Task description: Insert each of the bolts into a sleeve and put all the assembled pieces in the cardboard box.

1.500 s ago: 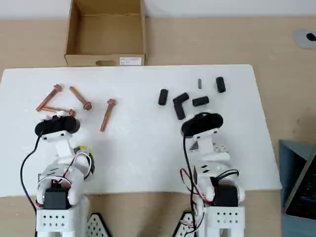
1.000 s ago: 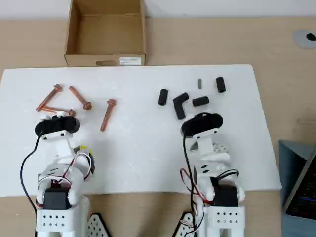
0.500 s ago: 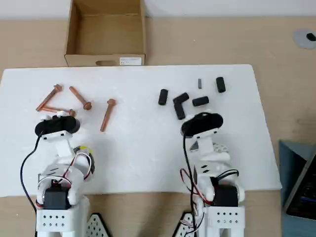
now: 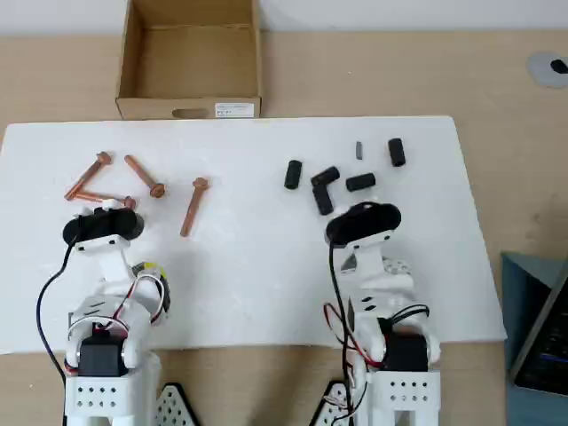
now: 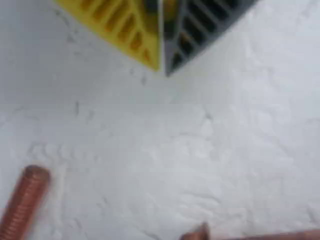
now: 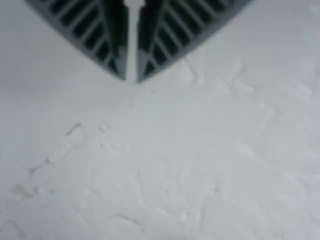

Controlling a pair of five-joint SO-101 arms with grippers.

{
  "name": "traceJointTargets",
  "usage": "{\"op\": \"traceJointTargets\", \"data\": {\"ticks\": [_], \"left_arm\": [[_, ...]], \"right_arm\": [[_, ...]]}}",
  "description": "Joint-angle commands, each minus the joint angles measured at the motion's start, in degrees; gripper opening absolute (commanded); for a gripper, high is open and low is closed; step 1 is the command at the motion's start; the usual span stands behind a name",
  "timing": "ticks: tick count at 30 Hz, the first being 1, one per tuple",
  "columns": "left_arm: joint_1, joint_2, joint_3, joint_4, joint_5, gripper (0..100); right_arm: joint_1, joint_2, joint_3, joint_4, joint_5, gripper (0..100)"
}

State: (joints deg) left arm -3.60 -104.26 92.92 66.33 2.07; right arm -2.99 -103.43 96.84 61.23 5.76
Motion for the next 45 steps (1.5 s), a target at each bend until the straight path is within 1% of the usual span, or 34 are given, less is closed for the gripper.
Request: {"op": "traceJointTargets", "data": {"ticks": [1,24,30,38,41,45], "left_arm": [[-0.4,-0.3,-0.3,-0.2,-0.1,1],[0.4,-0.3,-1.2,-0.4,-0.4,1],[0.4,0.0,-10.7,-0.2,-0.1,1],[0.4,0.2,-16.0,0.1,-0.2,1],[0.4,2.9,-17.6,0.2,-0.2,1],[0.4,12.0,-24.5,0.2,-0.1,1]], "right_arm": [[-0.7,-6.5,0.0,-0.3,-0.5,0.9],[-0.7,-6.5,-0.3,-0.7,-0.8,0.9],[-0.7,-5.9,-9.2,1.8,-0.9,0.9],[-0.7,-5.2,-17.7,6.8,-0.4,0.9],[-0.7,-0.5,-21.6,7.5,-0.6,0.9],[-0.6,12.7,-31.0,7.5,-1.2,0.9]]}}
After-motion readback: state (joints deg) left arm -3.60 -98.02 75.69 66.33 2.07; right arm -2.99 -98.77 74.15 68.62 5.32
